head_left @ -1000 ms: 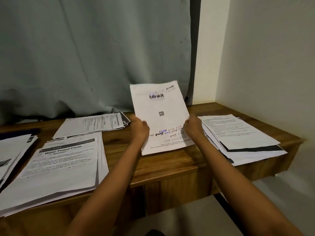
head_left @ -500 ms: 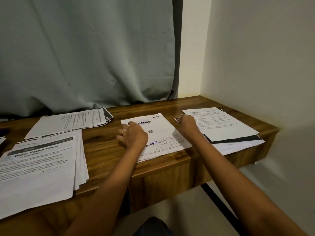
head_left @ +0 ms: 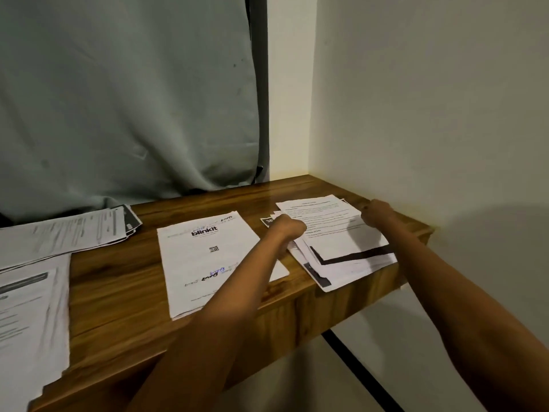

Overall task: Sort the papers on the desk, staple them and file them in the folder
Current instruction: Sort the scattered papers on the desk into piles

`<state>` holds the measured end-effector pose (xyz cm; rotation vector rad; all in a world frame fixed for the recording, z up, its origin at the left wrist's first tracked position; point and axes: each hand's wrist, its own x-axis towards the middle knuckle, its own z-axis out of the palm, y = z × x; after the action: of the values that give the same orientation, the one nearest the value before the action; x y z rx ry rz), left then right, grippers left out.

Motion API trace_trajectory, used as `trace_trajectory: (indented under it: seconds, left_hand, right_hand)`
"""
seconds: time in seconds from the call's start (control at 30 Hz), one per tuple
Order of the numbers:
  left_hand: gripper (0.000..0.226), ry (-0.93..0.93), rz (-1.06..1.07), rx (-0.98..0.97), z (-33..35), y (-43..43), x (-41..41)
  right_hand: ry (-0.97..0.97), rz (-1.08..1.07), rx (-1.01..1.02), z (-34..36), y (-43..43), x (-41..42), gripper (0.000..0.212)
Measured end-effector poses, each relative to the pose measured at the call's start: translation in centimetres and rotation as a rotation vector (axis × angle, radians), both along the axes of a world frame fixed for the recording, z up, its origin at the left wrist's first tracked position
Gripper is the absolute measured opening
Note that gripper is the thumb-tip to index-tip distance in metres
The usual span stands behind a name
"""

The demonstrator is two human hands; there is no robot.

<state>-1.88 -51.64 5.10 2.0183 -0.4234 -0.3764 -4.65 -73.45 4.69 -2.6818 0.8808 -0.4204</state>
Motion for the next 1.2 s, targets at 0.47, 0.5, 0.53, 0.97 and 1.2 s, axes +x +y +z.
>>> trace_trajectory:
  seconds: [0.47, 0.5, 0.53, 0.97, 1.2]
  left_hand:
    - [0.047, 0.185, 0.297, -0.216, -3.4, -5.3, 5.0]
    - [0.045, 0.182, 0.311, -0.223, -3.8, -5.2, 5.2]
    - [0.044, 0.179, 0.316, -0.223, -4.1, -5.1, 5.2]
    - [0.035, -0.457, 0.098, -0.409, 3.5, -4.7, 5.5]
    - [0.036, -0.597, 0.101, -0.396, 4.9, -5.6, 7.0]
  right_hand:
    - [0.125, 0.095, 0.136, -1.8, -1.7, 2.9, 0.040]
    - [0.133, 0.095, 0.148, -1.8, -1.6, 3.1, 0.041]
    - [0.145, 0.088, 0.177, -1.6, -1.6, 3.2, 0.045]
    - [-0.557, 0.142, 0.684, 5.2, -4.3, 3.8, 0.035]
    - [-0.867, 0.376, 0.756, 5.8, -3.0, 4.1, 0.031]
